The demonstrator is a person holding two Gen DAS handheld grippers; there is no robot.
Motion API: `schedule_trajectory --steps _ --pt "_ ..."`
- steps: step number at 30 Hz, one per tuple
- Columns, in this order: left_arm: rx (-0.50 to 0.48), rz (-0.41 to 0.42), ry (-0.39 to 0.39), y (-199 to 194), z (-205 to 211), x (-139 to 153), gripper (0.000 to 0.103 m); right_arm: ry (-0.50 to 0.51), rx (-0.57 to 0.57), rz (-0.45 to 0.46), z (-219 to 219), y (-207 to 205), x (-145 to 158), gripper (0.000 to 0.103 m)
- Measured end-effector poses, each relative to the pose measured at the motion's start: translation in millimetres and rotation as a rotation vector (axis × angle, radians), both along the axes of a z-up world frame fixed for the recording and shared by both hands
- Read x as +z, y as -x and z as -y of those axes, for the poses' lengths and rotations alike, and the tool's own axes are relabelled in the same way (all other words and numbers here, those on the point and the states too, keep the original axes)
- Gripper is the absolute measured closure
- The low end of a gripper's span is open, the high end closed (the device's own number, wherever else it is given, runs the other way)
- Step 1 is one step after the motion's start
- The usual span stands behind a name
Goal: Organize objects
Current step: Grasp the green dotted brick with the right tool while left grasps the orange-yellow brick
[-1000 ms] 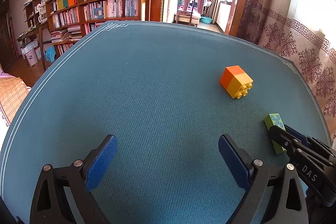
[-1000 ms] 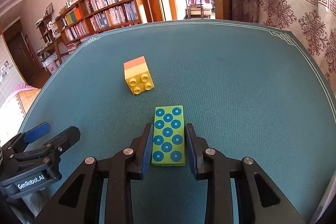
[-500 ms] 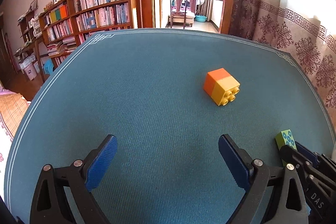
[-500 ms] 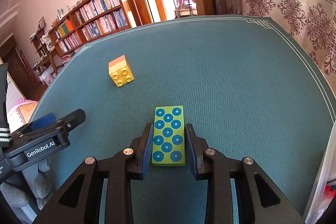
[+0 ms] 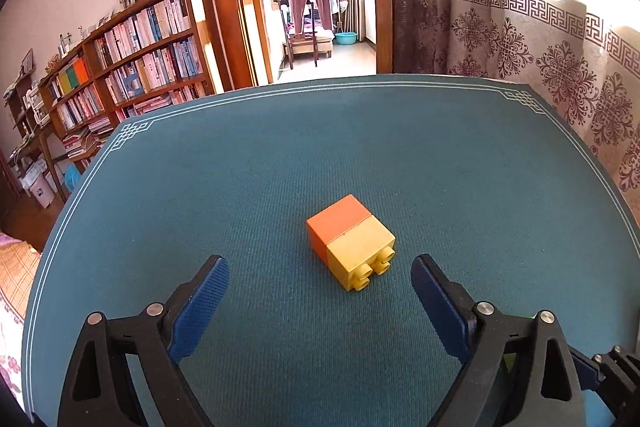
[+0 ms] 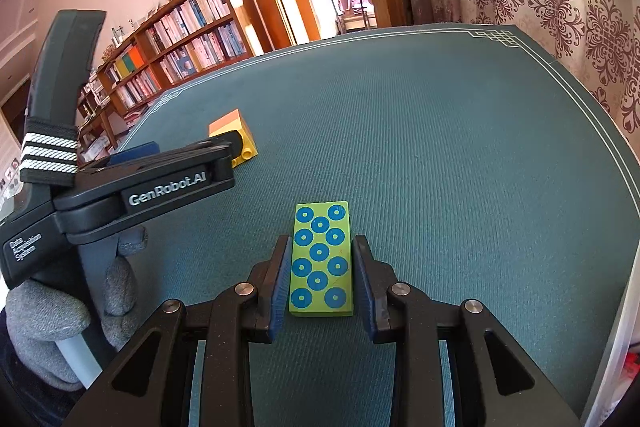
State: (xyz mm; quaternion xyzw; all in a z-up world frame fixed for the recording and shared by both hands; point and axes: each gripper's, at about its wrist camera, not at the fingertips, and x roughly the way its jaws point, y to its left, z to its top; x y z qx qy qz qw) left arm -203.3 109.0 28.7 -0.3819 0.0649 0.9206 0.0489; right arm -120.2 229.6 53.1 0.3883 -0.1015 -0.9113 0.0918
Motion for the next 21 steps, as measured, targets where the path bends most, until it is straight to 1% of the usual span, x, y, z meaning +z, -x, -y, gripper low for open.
schedule_trajectory --steps 1,2,4,5,6,11,13,15,16,21 --pt "-0.002 0.020 -0.006 4 -1 -3 0.016 0.000 0.000 0.000 0 0 0 0.072" --pt "0.000 0.038 -0.013 7 0 -6 0.018 0.000 0.000 0.000 0 0 0 0.072" --pt "0.004 0.061 -0.023 14 -1 -12 0.025 -0.001 0.000 0.000 0 0 0 0.072" --pt "0.004 0.071 -0.024 16 -1 -14 0.027 0.000 0.000 0.000 0 0 0 0.072" --pt "0.001 0.067 -0.037 17 -1 -14 0.028 -0.001 0.000 0.000 0 0 0 0.072" --pt "-0.029 0.062 -0.064 15 -1 -12 0.042 0.000 0.001 0.000 0 0 0 0.072" --pt "-0.036 0.054 -0.069 14 -1 -11 0.053 -0.001 0.000 0.000 0 0 0 0.072" --pt "-0.037 0.049 -0.076 12 0 -11 0.060 0.001 0.000 0.000 0 0 0 0.072" --pt "-0.038 0.048 -0.082 11 1 -10 0.063 0.002 0.000 0.000 0 0 0 0.072" --pt "-0.034 0.021 -0.134 1 9 -4 0.063 0.015 0.001 0.000 1 0 0 0.072"
